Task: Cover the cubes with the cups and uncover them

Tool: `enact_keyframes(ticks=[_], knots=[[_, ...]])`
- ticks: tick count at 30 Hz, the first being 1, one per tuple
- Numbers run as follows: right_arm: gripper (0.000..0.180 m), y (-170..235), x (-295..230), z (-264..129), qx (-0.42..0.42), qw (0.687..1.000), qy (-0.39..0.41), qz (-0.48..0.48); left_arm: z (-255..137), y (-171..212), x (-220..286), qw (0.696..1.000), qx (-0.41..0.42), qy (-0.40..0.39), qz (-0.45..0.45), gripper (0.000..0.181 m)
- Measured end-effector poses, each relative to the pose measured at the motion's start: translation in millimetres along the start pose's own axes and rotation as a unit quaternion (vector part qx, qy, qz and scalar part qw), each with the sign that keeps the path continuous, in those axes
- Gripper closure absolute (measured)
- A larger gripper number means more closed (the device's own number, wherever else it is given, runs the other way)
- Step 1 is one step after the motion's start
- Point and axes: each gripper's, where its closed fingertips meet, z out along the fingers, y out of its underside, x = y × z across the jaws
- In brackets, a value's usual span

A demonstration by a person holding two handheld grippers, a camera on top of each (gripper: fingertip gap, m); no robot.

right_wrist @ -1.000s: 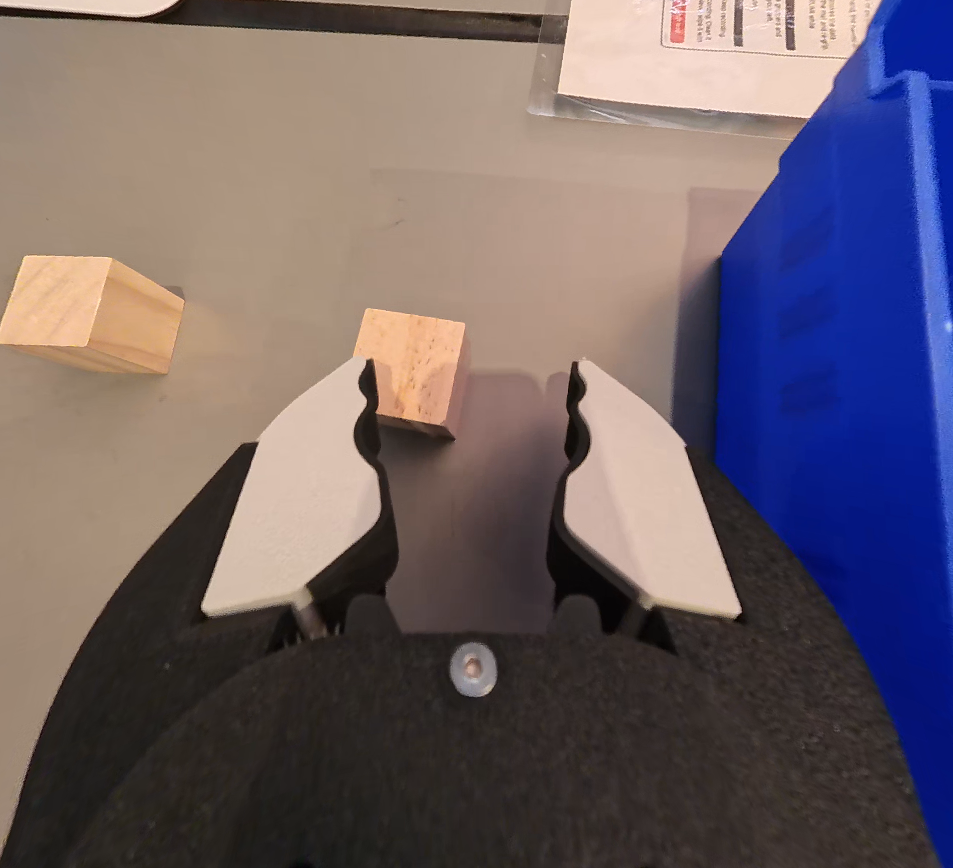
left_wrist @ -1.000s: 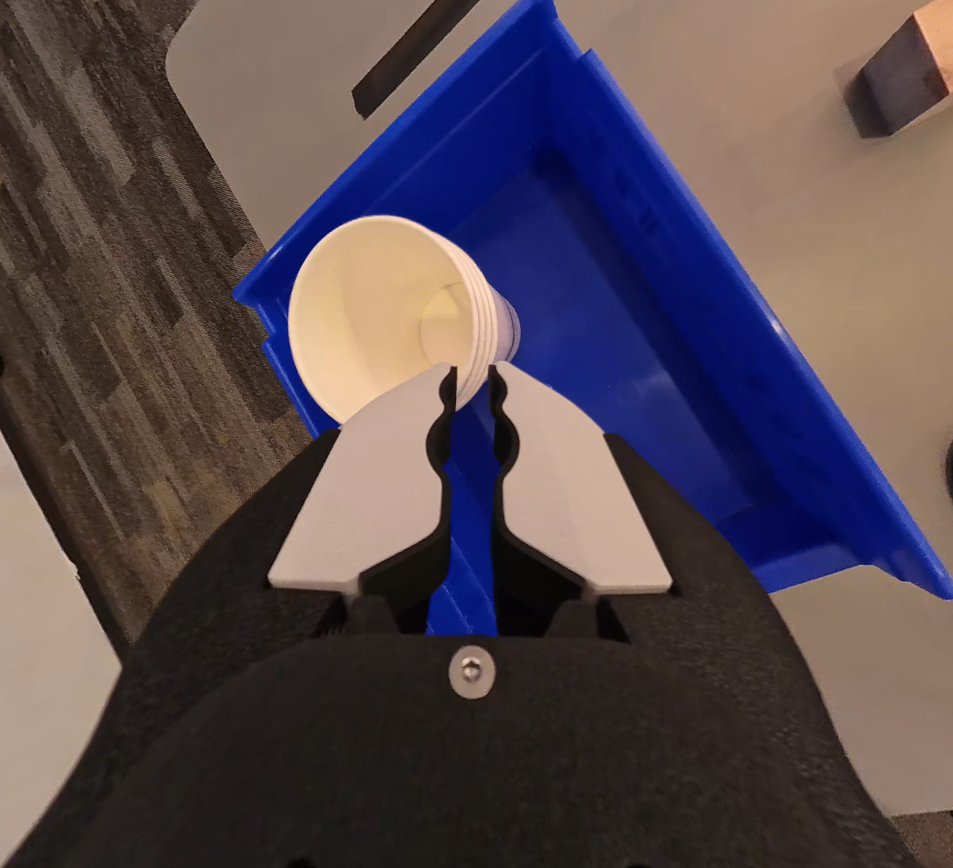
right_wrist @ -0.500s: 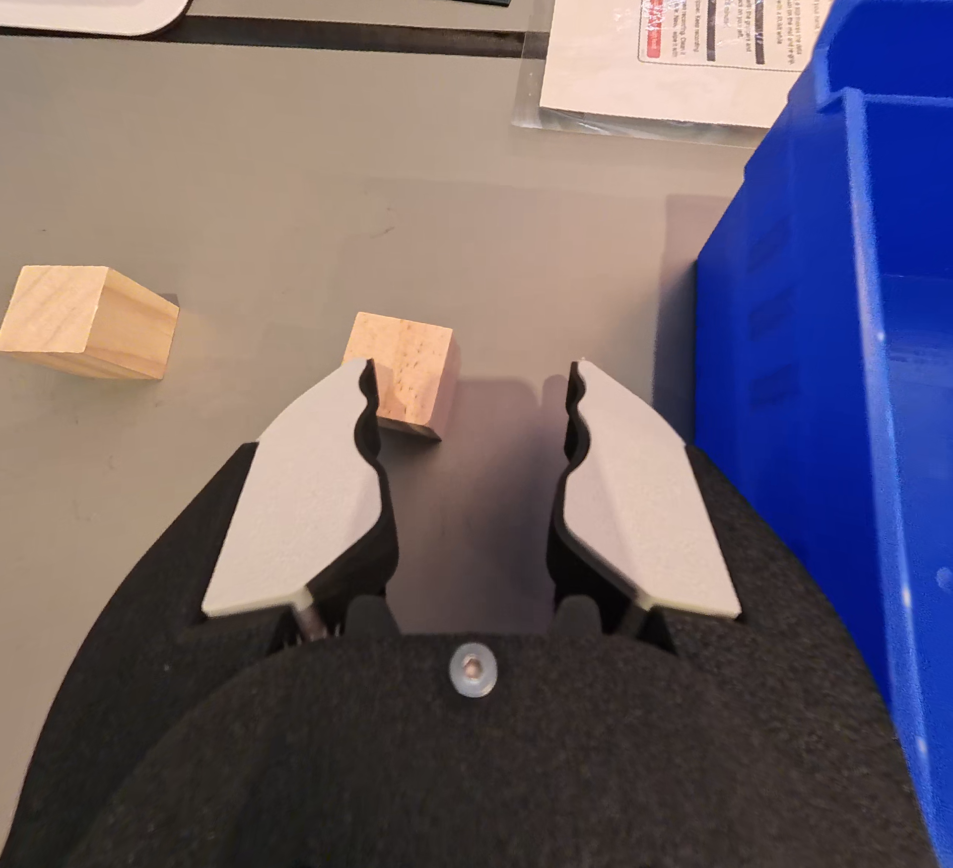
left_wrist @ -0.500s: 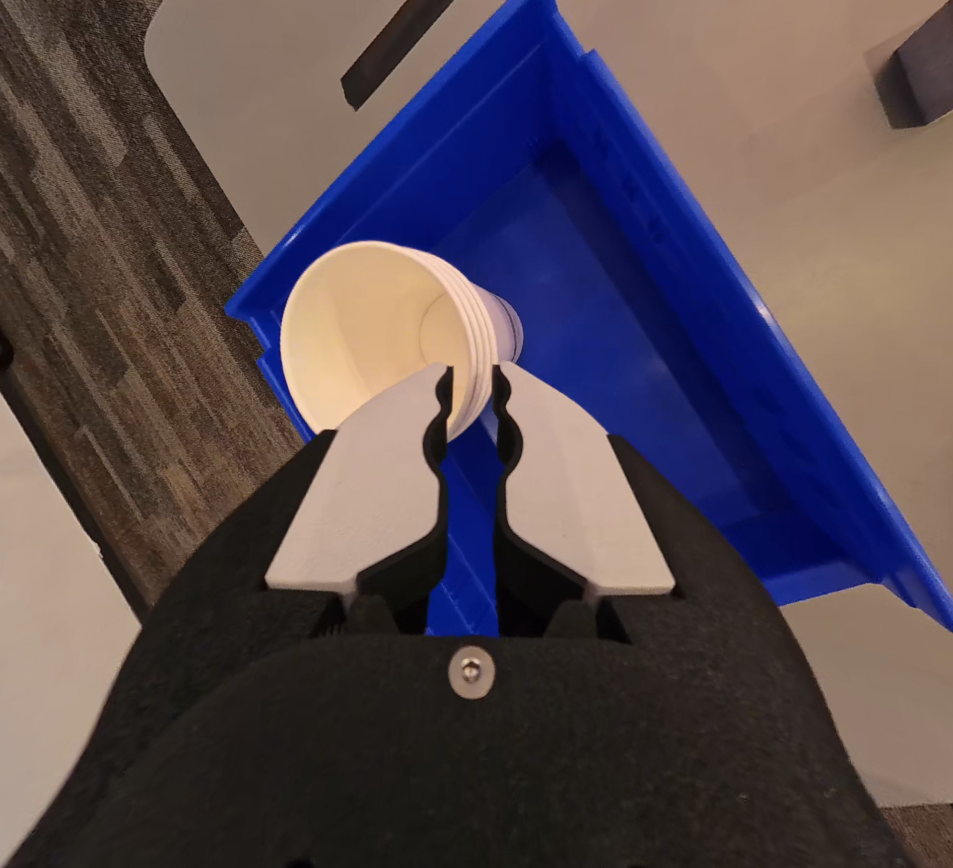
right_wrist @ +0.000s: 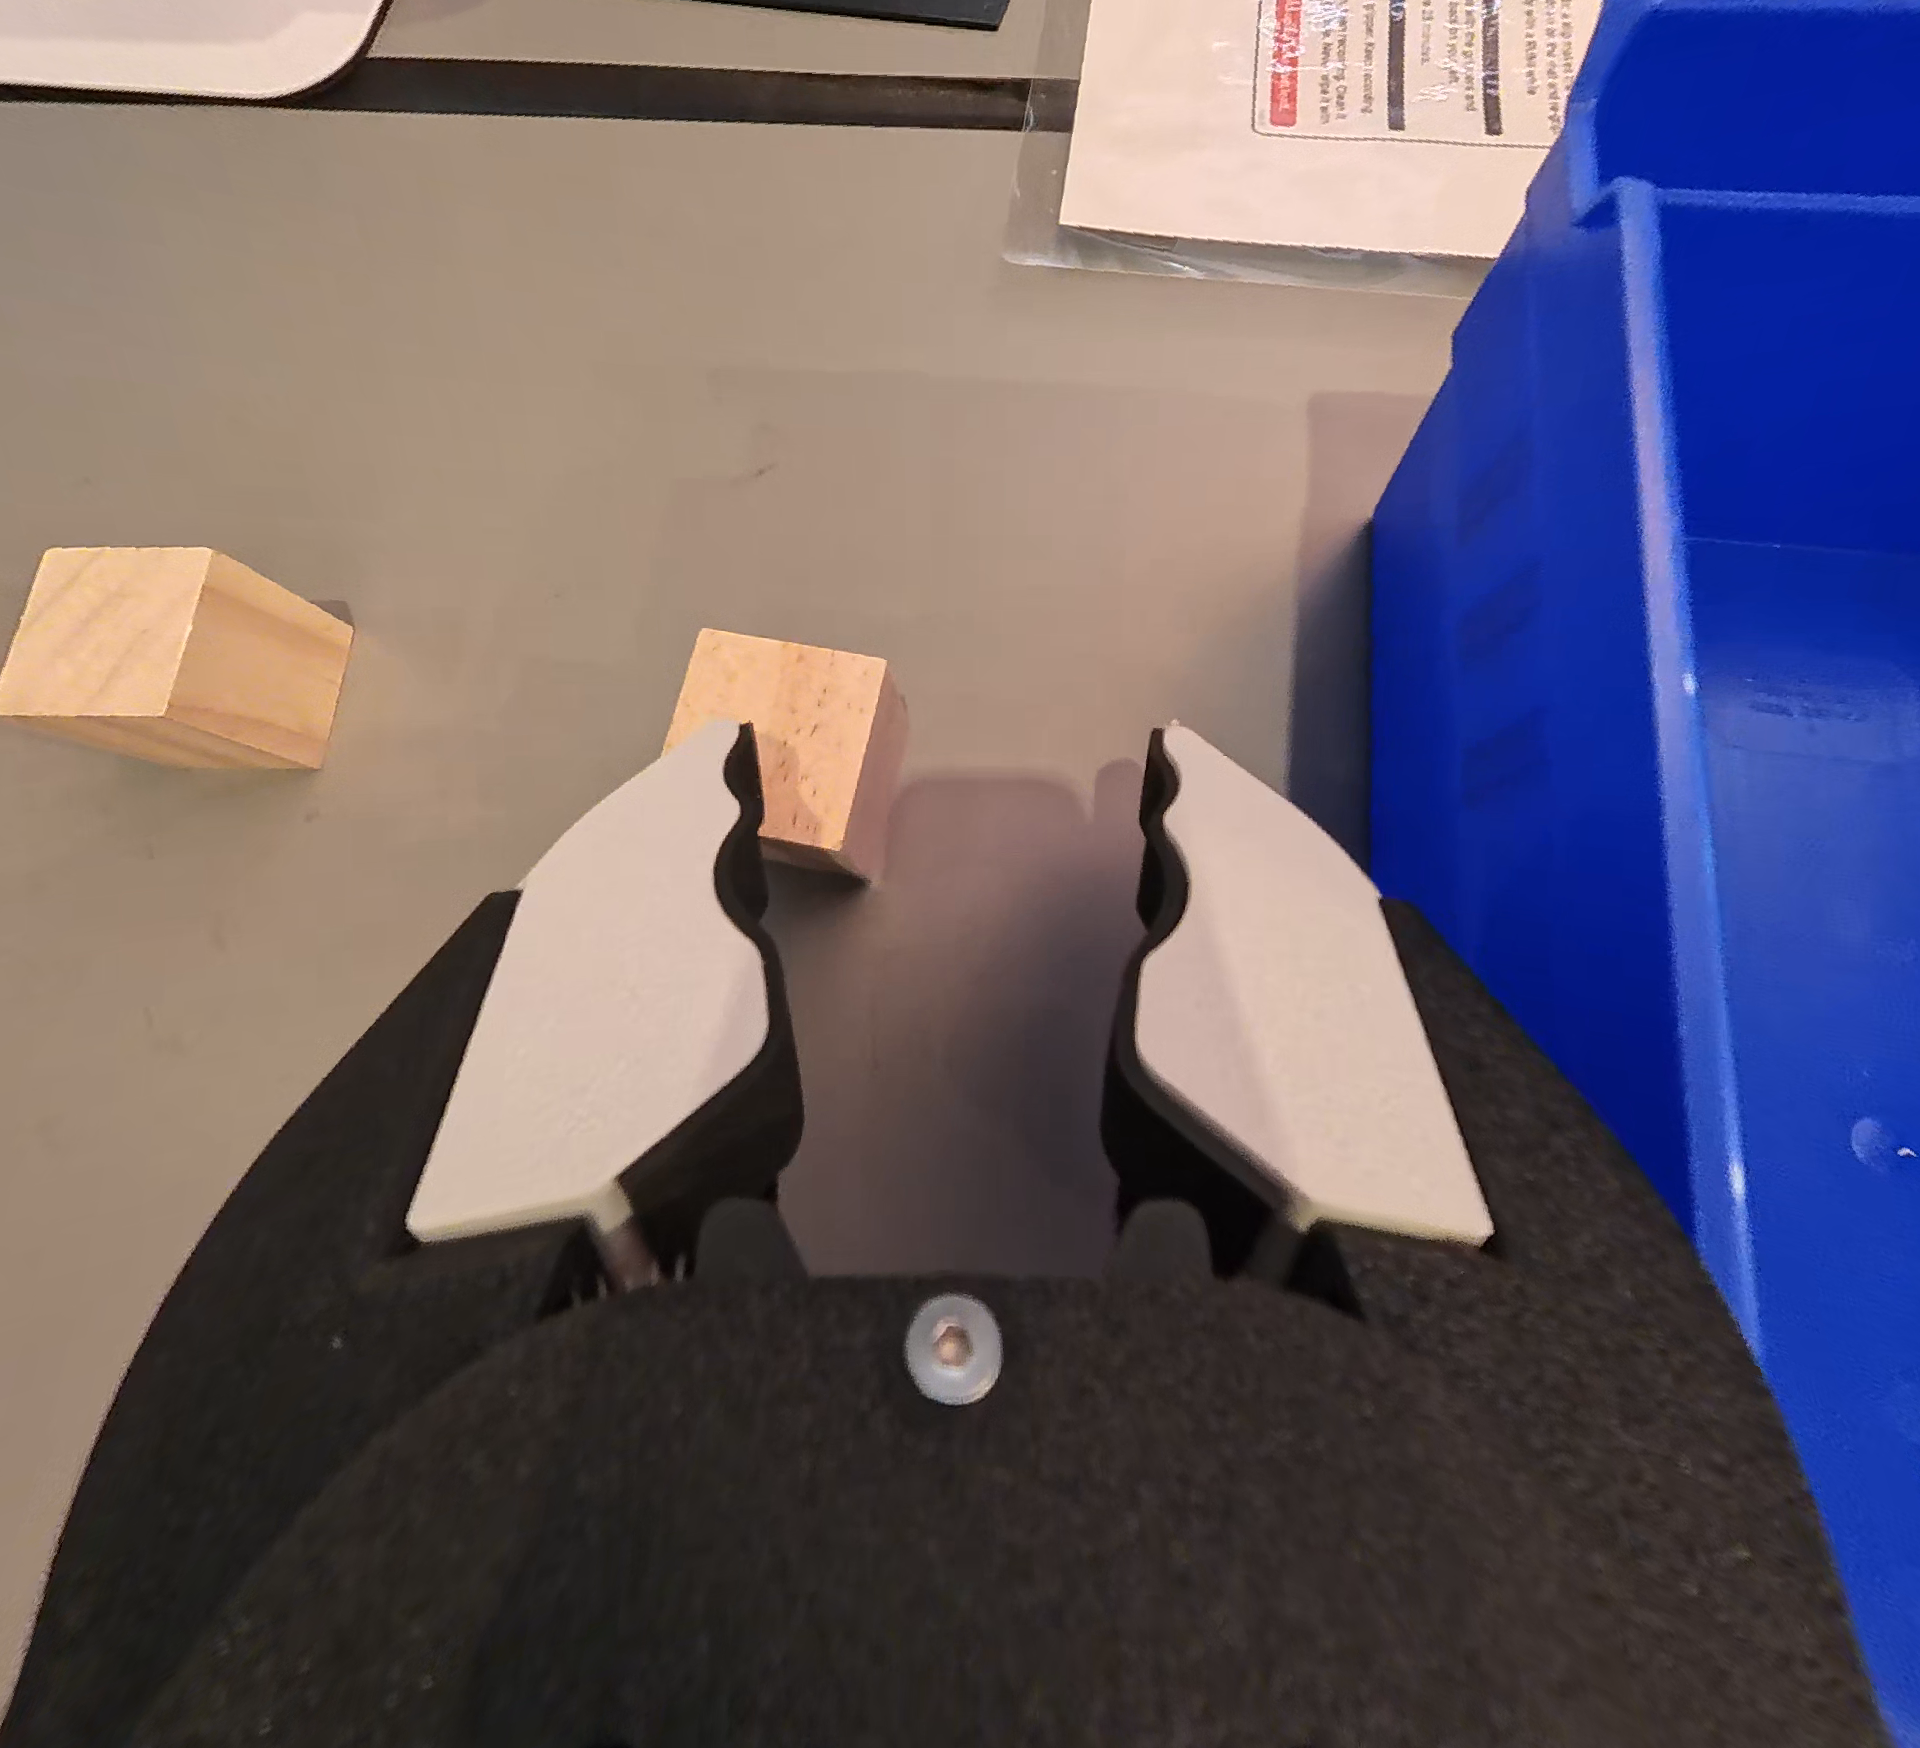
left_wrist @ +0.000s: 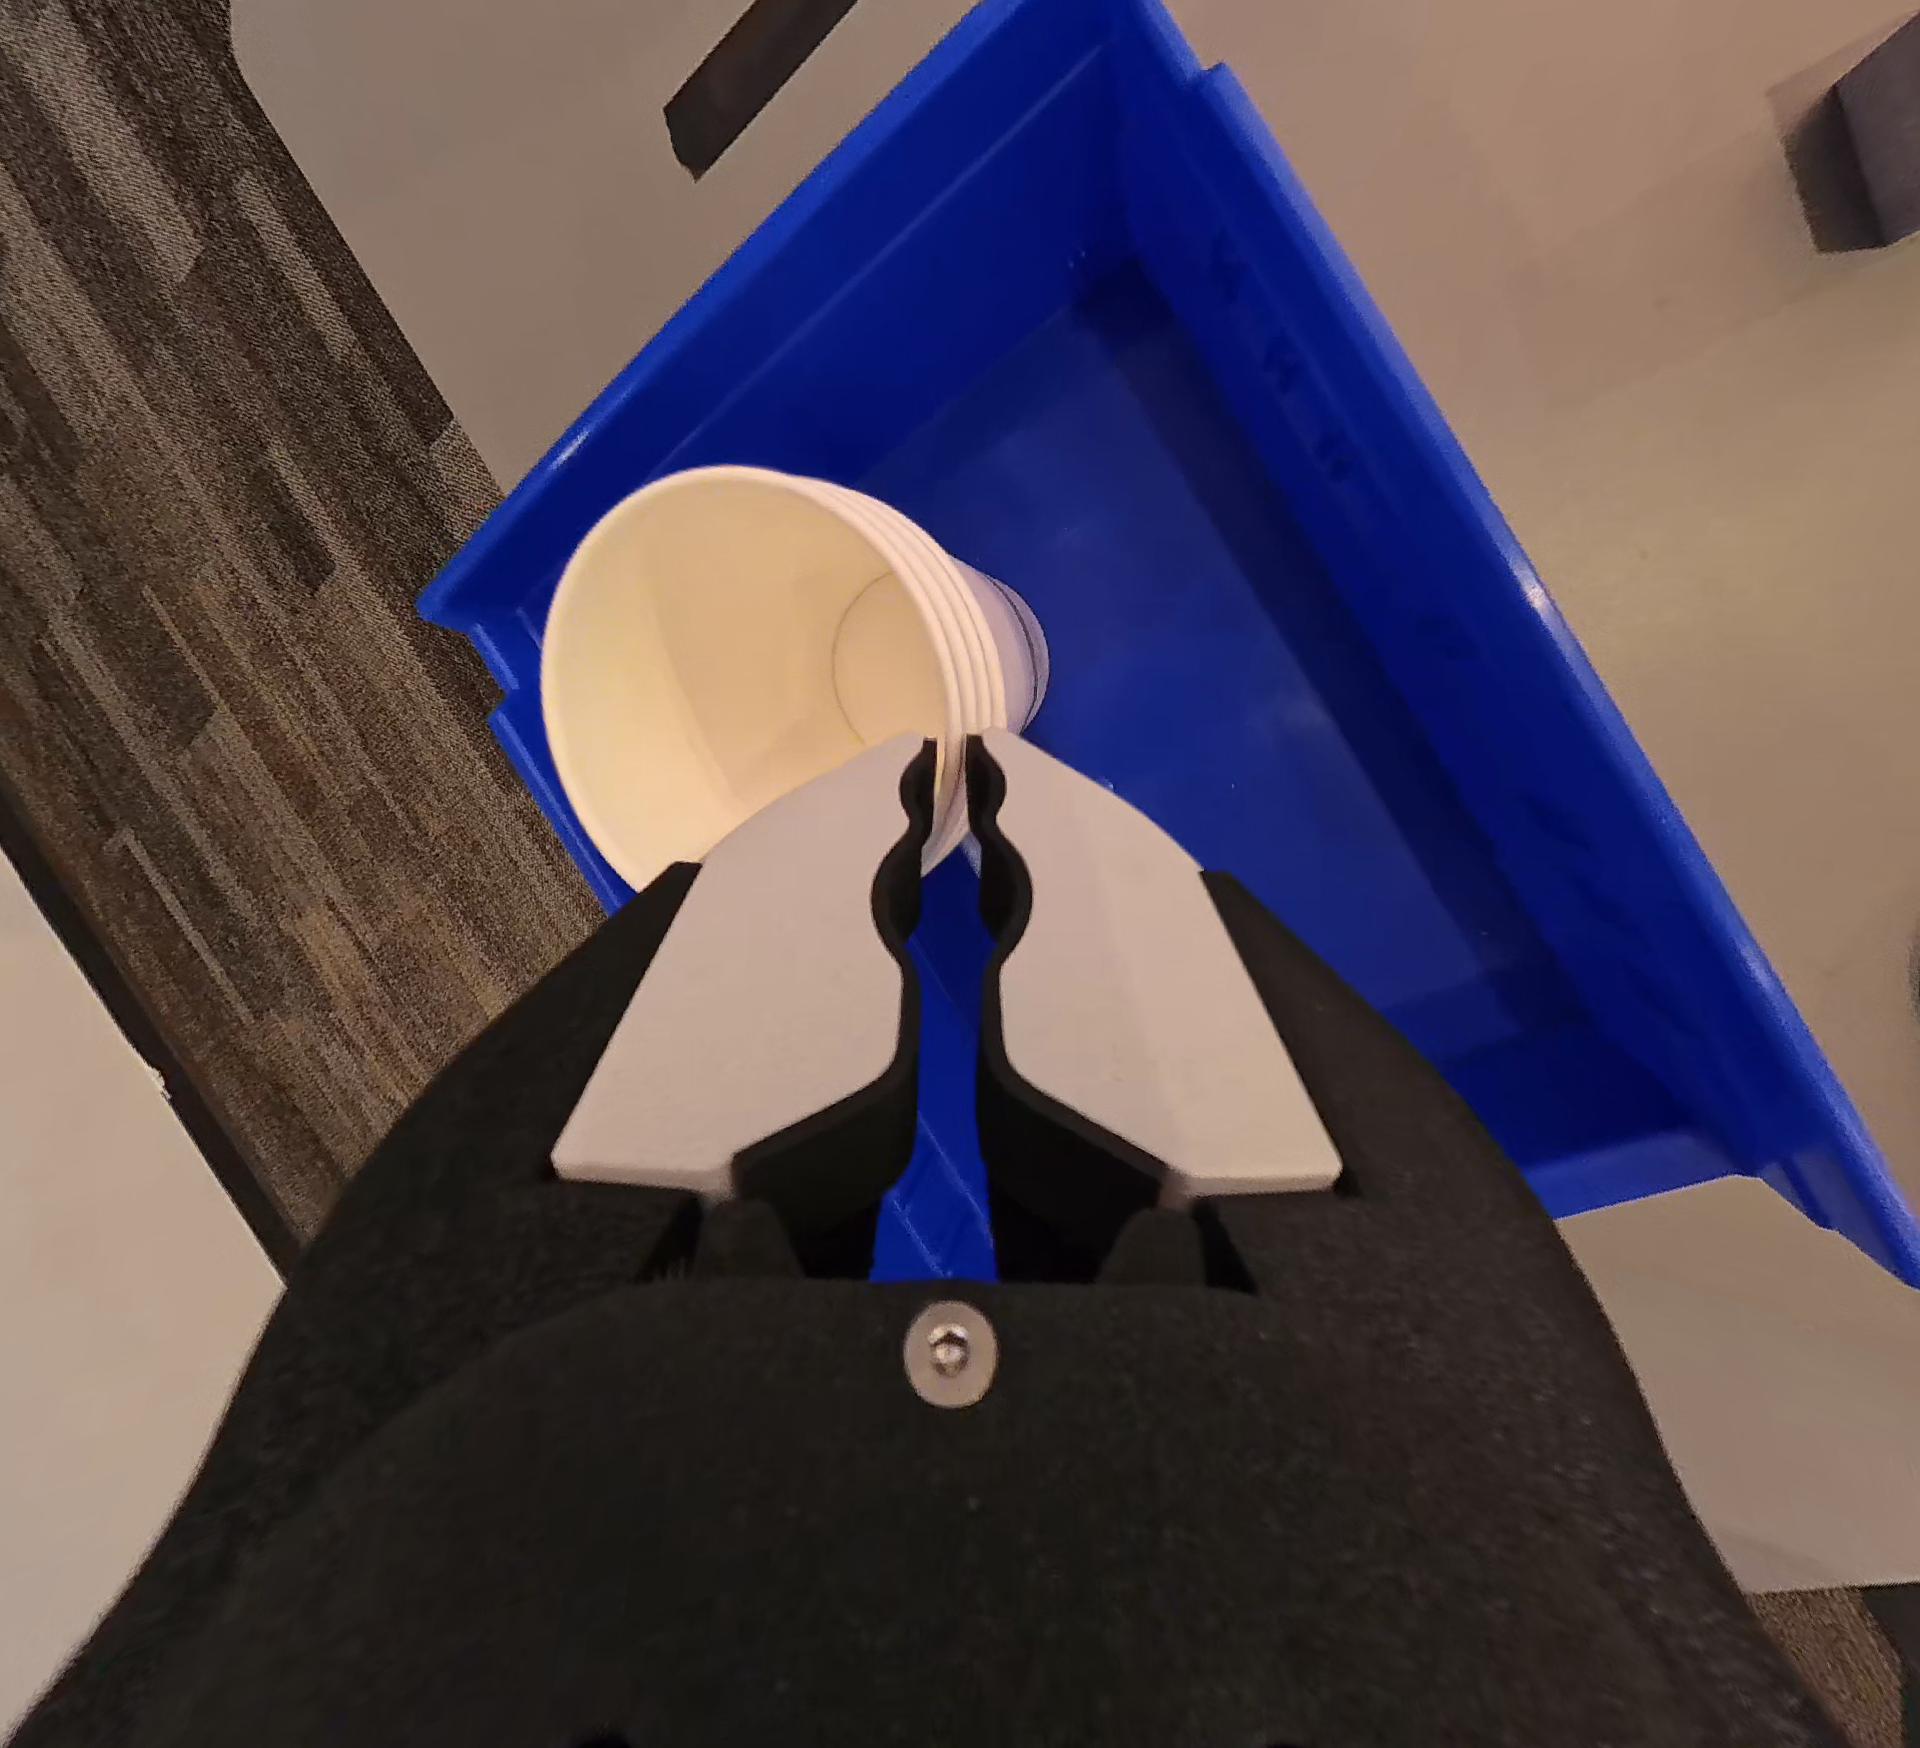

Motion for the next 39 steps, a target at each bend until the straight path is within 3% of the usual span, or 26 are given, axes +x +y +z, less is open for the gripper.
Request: enact_keyframes(ticks=[39], knots=[[0.11, 6.2, 0.0, 2.9, -0.014, 1.0, -0.006, 0.002, -6.7, 3.7, 1.1, 0.999, -0.018, -0.019, 0.019, 0.177]])
